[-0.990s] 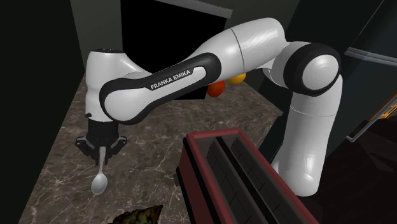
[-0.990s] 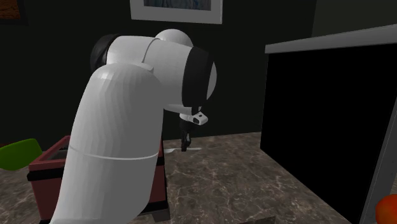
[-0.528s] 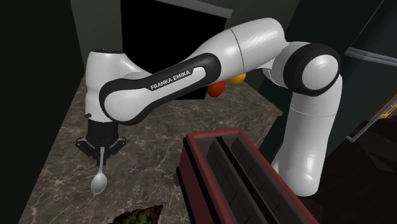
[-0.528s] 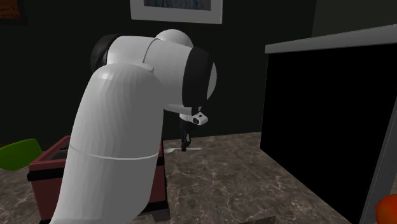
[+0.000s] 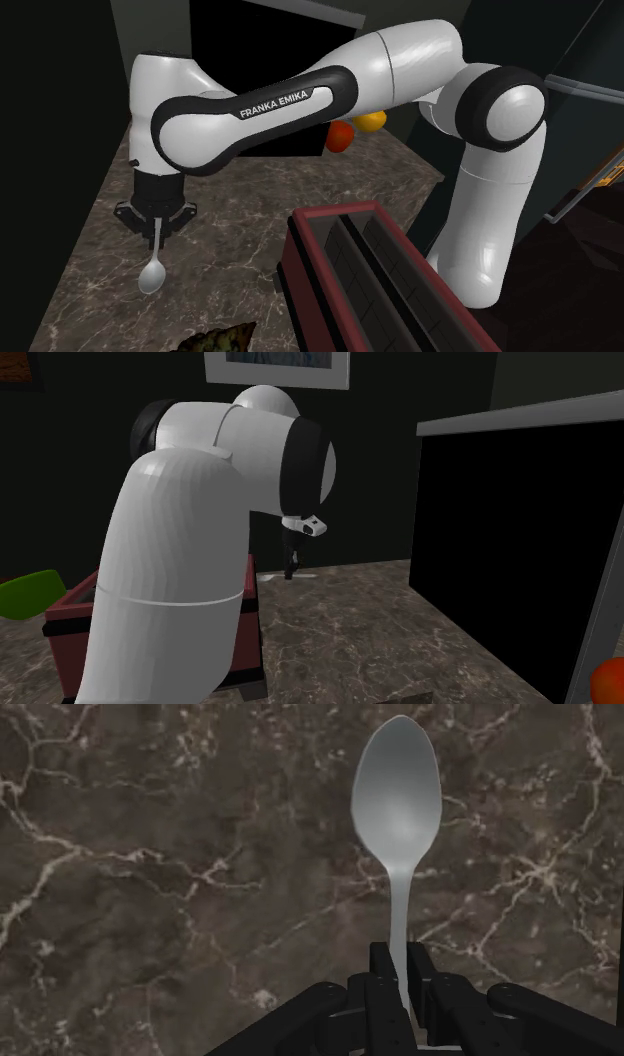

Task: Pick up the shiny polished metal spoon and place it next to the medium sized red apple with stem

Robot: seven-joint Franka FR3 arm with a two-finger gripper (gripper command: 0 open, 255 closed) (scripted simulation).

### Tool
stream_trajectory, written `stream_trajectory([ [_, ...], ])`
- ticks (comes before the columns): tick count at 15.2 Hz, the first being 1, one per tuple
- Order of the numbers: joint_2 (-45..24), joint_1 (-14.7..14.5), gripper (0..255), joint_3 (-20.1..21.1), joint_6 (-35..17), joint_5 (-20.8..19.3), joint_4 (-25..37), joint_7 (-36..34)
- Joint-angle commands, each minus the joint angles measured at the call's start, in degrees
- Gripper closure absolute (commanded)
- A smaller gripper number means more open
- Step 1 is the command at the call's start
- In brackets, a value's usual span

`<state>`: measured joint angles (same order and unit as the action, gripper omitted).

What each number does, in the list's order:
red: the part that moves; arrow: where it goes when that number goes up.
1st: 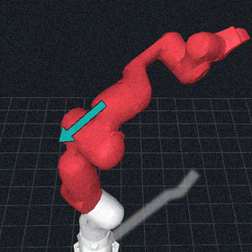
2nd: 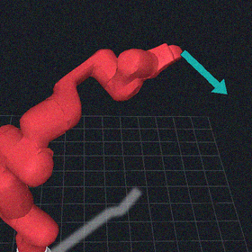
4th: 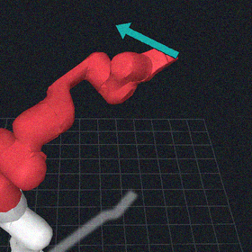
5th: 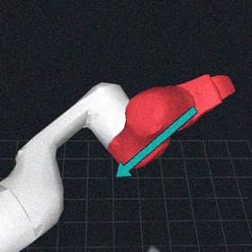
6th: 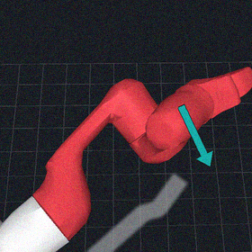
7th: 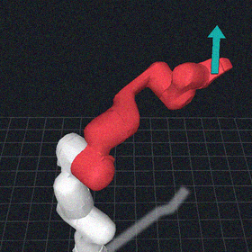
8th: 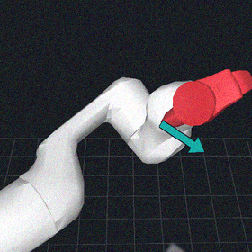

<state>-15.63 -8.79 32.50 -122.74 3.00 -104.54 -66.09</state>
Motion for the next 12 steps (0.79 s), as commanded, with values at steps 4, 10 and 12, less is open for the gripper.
stream_trajectory([
  [4, 1.4, 0.3, 255, 0.3, 3.6, 0.7, 2.3, 0.0],
  [10, 2.6, 0.4, 255, 0.5, 7.9, 1.2, 5.6, -0.3],
  [12, 2.9, 0.5, 255, 0.5, 9.3, 1.3, 6.8, -0.4],
])
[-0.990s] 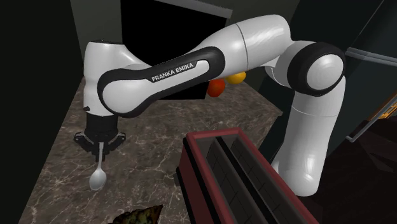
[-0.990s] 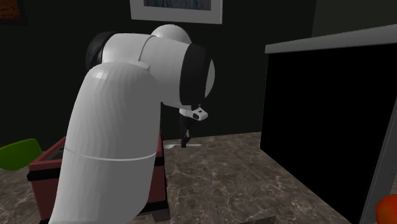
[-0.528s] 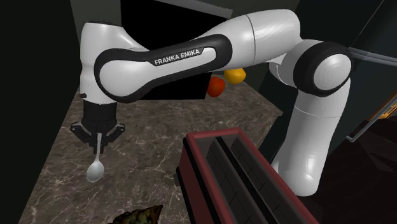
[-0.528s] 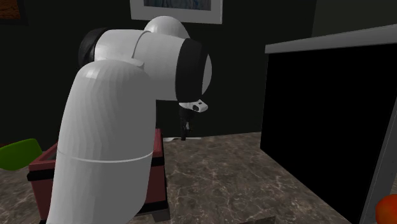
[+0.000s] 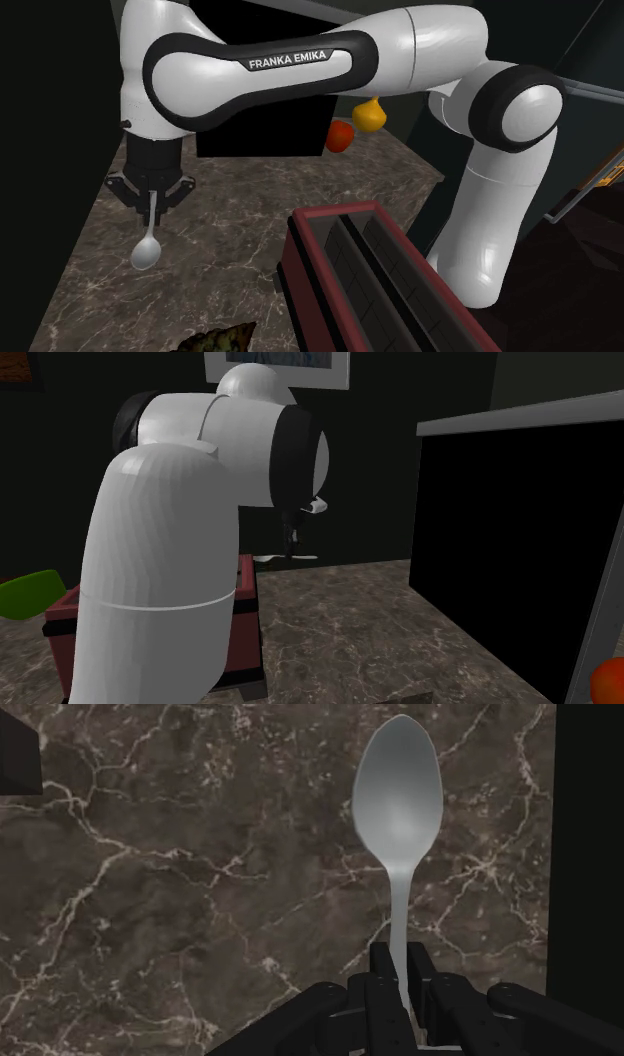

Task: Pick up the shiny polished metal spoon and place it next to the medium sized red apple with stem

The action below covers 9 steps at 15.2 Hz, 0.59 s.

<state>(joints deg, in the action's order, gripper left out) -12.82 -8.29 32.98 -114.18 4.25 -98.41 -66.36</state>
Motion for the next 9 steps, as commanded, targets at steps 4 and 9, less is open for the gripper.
stream_trajectory([
  [4, 0.4, 0.0, 255, 0.1, 3.7, 0.1, 3.3, -0.4],
  [9, 0.6, -0.1, 255, 0.2, 7.4, 0.1, 6.9, -0.9],
])
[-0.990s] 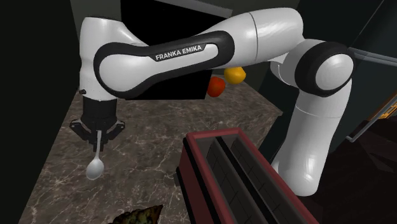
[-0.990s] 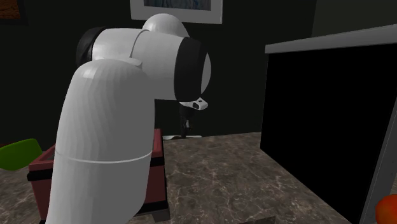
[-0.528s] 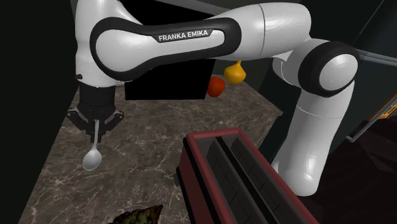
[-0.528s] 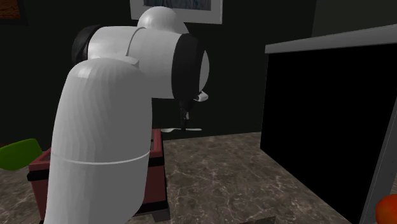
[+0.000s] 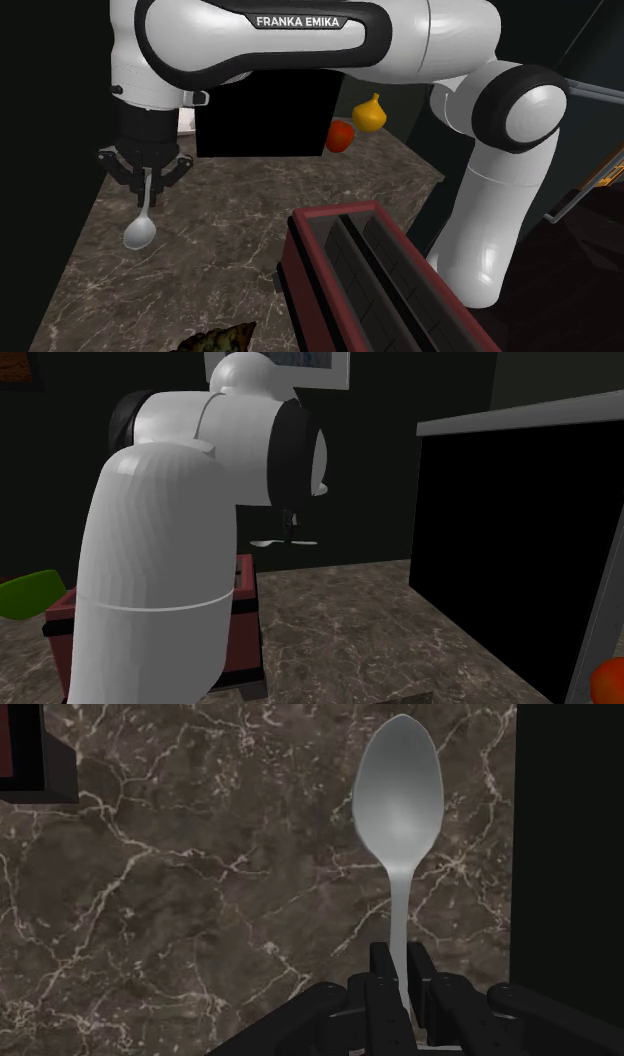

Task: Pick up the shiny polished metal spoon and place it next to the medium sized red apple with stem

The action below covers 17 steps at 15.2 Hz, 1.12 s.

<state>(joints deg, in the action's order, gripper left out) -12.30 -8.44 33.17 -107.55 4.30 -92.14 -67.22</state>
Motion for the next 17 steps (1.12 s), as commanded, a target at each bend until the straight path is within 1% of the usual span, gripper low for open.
stream_trajectory([
  [1, 0.1, 0.0, 255, 0.0, 1.6, 0.0, 1.5, -0.2],
  [11, -0.9, -0.7, 255, 0.2, 9.2, -0.8, 10.1, -1.6],
  [14, 5.4, 3.3, 255, -0.9, 8.4, 3.2, 3.1, 3.4],
  [17, 11.0, 6.4, 255, -2.7, 8.2, 6.6, -2.7, 8.6],
])
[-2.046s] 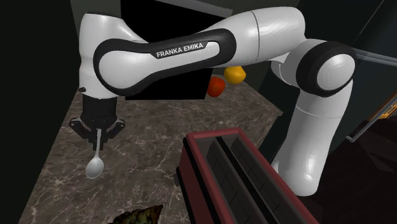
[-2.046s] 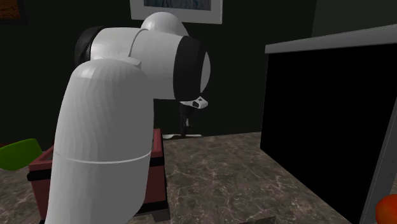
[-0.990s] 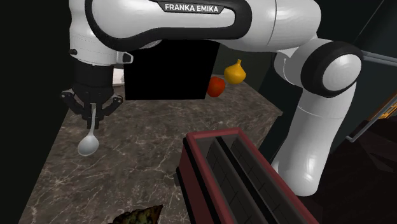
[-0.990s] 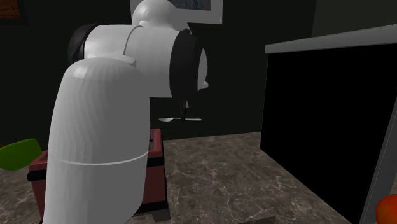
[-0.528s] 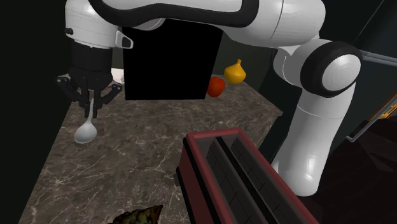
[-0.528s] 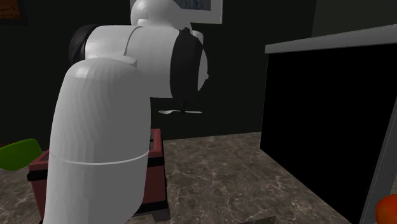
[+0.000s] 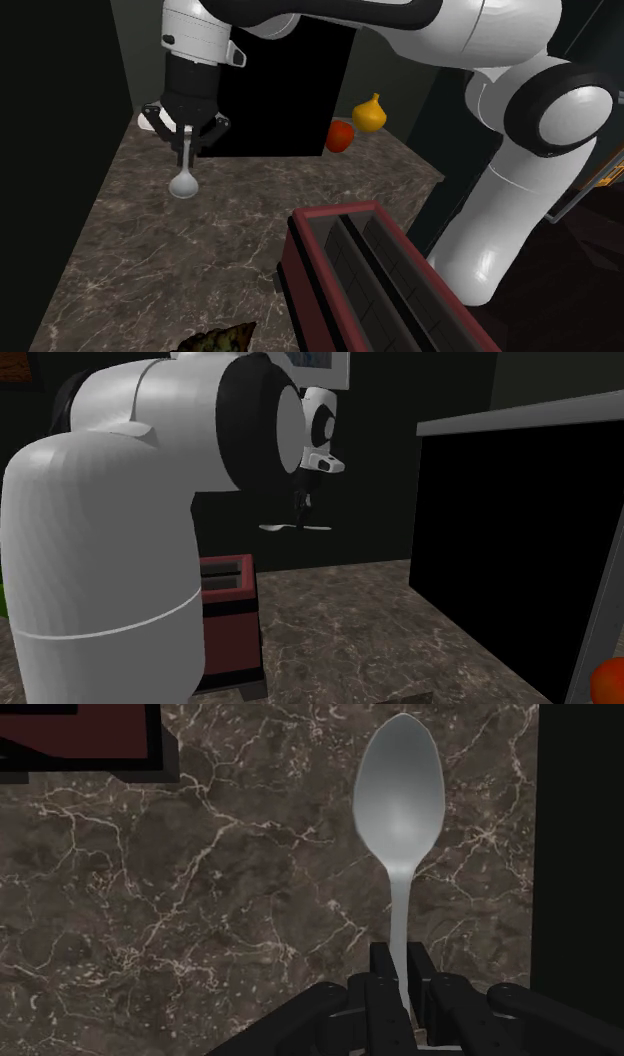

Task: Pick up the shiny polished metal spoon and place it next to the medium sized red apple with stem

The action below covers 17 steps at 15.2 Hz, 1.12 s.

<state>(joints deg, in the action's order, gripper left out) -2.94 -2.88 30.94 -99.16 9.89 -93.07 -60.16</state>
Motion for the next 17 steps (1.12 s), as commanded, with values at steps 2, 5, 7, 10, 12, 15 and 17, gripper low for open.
stream_trajectory([
  [2, 5.0, 2.5, 255, -2.1, 0.1, 2.8, -5.1, 5.0],
  [5, 9.4, 4.5, 255, -4.7, 0.8, 4.9, -9.5, 9.9],
  [7, 12.0, 5.6, 255, -6.6, 1.4, 5.8, -12.0, 13.1],
  [10, 15.3, 7.1, 255, -9.5, 2.4, 6.6, -15.3, 17.8],
  [12, 17.2, 8.1, 255, -11.5, 3.2, 6.8, -17.1, 20.8],
  [15, 19.5, 9.6, 255, -14.5, 4.3, 6.6, -19.3, 25.1],
  [17, 20.7, 10.6, 255, -16.5, 5.0, 6.3, -20.5, 28.0],
])
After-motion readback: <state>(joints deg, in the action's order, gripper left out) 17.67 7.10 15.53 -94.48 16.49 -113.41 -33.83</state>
